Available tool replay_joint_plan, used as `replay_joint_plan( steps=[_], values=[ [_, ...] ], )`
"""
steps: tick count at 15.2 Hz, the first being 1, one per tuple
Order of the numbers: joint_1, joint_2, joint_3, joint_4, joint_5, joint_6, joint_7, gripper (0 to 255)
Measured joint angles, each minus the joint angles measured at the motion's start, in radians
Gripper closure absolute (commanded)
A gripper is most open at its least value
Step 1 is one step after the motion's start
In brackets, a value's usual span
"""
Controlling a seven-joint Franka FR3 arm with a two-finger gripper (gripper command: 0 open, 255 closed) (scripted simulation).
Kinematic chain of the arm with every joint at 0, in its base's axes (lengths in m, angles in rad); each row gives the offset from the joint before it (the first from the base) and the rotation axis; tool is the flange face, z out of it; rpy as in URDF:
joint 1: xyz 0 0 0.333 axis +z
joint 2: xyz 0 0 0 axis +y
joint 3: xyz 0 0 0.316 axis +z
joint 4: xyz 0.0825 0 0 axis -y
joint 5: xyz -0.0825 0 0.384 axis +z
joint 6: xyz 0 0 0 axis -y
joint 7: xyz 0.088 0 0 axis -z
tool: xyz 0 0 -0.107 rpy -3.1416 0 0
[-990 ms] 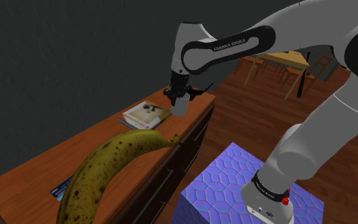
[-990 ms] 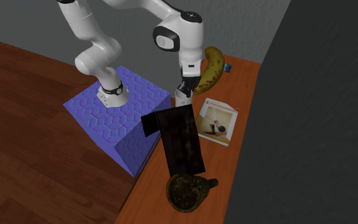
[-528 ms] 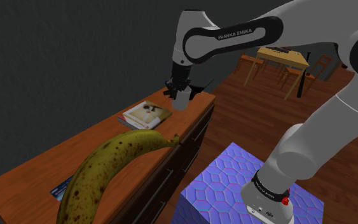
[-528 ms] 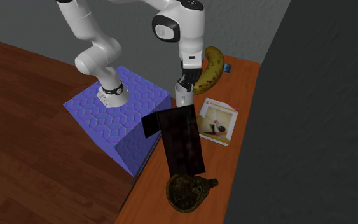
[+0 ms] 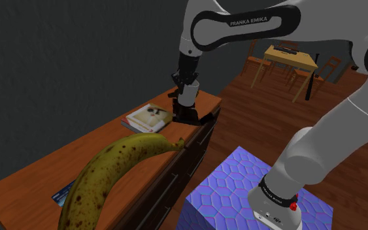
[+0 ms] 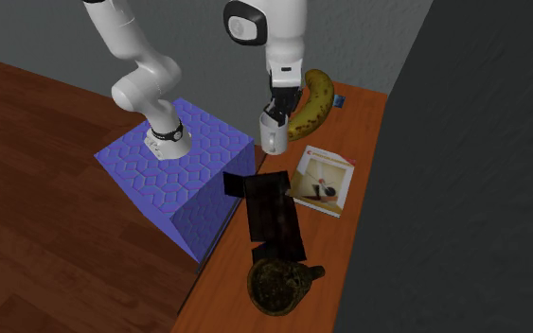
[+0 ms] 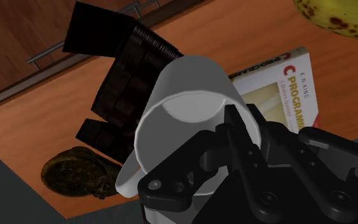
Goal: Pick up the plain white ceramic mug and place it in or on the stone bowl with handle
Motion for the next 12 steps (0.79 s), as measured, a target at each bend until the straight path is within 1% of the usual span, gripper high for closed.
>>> replay_joint_plan(
  steps=[5, 12],
  values=[
    [-0.037, 0.083, -0.047, 0.106, -0.015, -0.022, -0.076, 255],
    [-0.097, 0.246, -0.113, 0.310, -0.025, -0.060, -0.200, 255]
  ],
)
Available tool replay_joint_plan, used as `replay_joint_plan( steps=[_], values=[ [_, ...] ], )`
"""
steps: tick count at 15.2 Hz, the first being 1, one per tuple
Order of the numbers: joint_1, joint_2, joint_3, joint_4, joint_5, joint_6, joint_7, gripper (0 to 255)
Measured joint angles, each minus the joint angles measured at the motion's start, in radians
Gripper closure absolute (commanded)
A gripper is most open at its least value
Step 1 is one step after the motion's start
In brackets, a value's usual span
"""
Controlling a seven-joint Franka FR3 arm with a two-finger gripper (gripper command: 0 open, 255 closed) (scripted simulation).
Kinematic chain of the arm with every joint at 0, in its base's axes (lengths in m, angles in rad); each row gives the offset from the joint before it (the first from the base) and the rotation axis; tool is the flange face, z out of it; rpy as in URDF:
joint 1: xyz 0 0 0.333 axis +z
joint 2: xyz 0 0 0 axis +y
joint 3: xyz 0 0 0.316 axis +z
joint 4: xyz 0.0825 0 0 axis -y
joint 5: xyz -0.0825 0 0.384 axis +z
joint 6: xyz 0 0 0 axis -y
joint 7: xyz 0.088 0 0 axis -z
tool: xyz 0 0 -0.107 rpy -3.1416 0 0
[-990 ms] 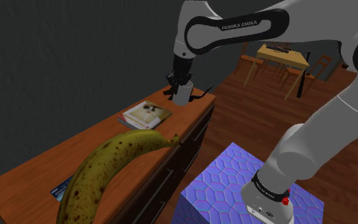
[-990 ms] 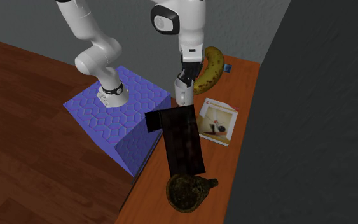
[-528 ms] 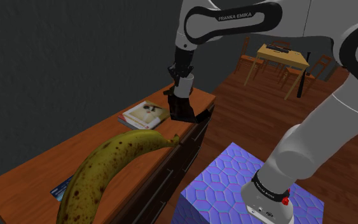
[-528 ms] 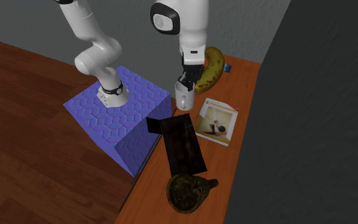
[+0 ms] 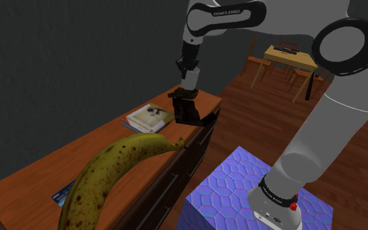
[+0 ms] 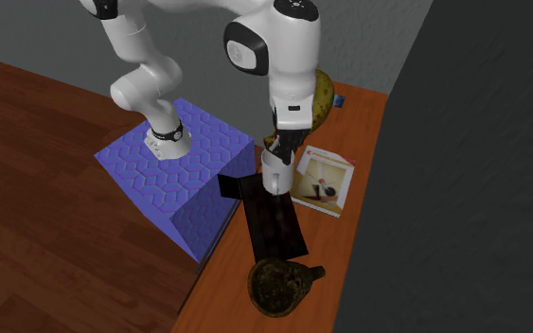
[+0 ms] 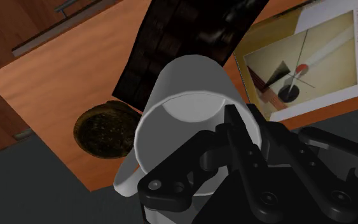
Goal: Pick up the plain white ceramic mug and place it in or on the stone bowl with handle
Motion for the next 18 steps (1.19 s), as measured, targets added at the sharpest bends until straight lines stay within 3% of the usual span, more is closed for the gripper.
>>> replay_joint_plan(
  steps=[3, 9, 13, 15, 18],
  values=[
    [-0.025, 0.072, -0.022, 0.097, 0.003, -0.024, -0.050, 255],
    [-0.077, 0.286, -0.056, 0.400, 0.014, -0.109, -0.140, 255],
    [-0.123, 0.453, -0.074, 0.663, 0.027, -0.204, -0.204, 255],
    [-0.146, 0.574, -0.079, 0.865, 0.033, -0.284, -0.229, 255],
    [-0.153, 0.609, -0.080, 0.893, 0.035, -0.278, -0.237, 255]
  ],
)
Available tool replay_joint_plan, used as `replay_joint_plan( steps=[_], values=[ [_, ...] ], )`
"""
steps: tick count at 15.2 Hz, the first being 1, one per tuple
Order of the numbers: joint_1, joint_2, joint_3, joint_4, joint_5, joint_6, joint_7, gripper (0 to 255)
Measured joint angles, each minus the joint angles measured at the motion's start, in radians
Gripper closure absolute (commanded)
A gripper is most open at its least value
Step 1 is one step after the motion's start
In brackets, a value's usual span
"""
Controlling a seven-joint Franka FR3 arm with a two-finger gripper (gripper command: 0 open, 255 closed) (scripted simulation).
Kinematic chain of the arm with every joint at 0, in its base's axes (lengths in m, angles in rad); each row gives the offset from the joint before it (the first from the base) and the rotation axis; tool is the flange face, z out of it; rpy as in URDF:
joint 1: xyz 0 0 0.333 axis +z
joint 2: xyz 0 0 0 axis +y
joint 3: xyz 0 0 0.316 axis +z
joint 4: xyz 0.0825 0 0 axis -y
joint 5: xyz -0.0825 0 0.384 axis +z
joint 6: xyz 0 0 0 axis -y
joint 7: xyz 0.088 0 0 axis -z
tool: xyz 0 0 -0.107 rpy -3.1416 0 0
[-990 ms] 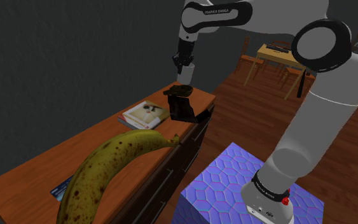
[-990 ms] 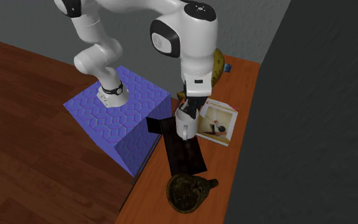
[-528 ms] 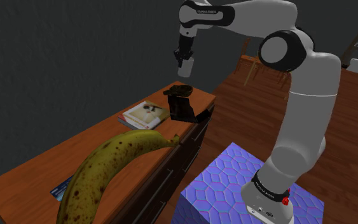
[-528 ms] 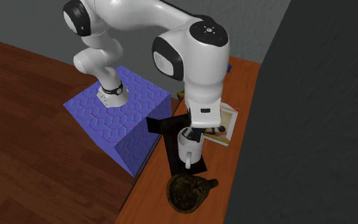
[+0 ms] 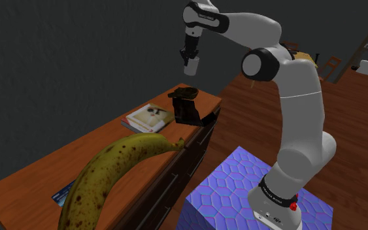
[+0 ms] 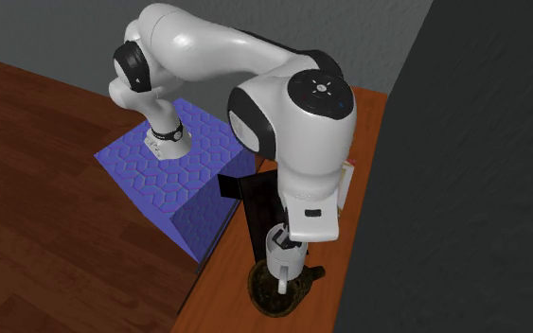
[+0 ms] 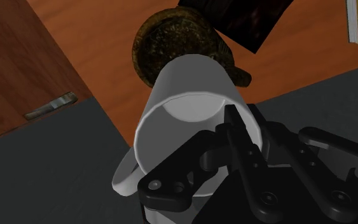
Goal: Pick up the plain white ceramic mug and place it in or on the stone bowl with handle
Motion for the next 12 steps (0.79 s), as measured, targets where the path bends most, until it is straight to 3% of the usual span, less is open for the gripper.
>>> replay_joint_plan(
  steps=[12],
  values=[
    [0.002, -0.045, 0.000, -0.234, -0.001, 0.189, 0.002, 255]
  ],
)
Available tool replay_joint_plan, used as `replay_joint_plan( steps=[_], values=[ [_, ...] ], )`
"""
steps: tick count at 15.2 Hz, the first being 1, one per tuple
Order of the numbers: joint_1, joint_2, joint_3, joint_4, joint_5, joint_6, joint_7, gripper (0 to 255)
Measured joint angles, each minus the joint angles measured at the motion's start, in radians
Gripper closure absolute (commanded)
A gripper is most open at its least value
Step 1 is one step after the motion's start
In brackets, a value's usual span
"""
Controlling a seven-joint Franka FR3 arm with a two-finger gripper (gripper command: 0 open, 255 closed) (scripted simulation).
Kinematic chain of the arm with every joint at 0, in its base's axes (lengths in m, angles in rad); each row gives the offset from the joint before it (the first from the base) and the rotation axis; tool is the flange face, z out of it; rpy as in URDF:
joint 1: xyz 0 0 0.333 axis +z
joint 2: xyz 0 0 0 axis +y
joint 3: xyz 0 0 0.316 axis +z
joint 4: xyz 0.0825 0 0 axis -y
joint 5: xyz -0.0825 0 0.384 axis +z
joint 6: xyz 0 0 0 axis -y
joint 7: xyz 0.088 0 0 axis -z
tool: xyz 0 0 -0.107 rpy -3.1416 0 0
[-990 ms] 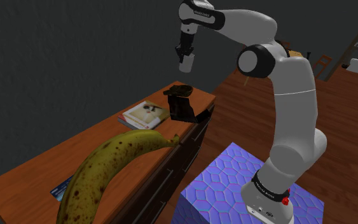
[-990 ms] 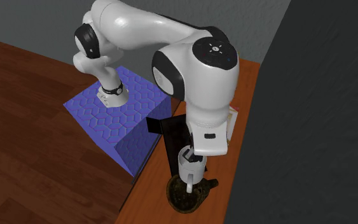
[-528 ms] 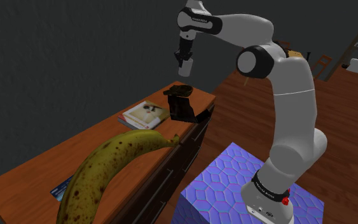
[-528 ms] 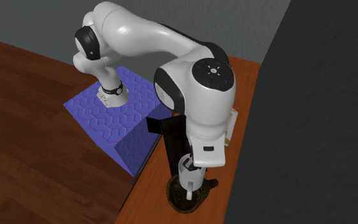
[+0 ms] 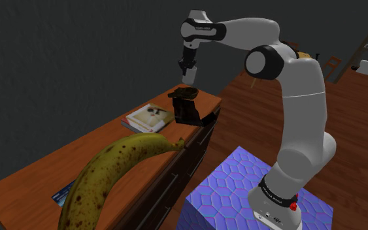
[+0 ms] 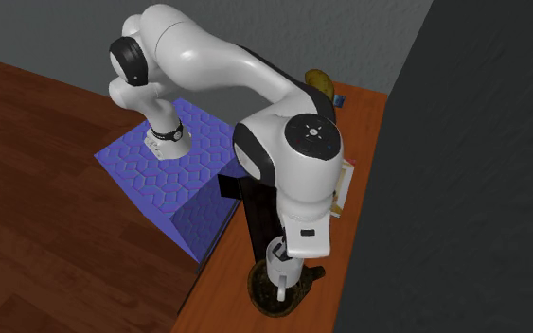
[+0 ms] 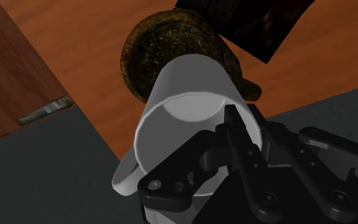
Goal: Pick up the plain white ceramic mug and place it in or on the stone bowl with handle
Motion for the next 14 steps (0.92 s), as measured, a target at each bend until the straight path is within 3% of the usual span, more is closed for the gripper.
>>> replay_joint_plan(
  steps=[9, 10, 14],
  values=[
    [-0.001, -0.004, 0.000, -0.059, 0.000, 0.055, -0.001, 255],
    [-0.001, -0.004, 0.000, -0.059, 0.000, 0.055, -0.001, 0],
    [-0.001, -0.004, 0.000, -0.059, 0.000, 0.055, -0.001, 0]
  ],
)
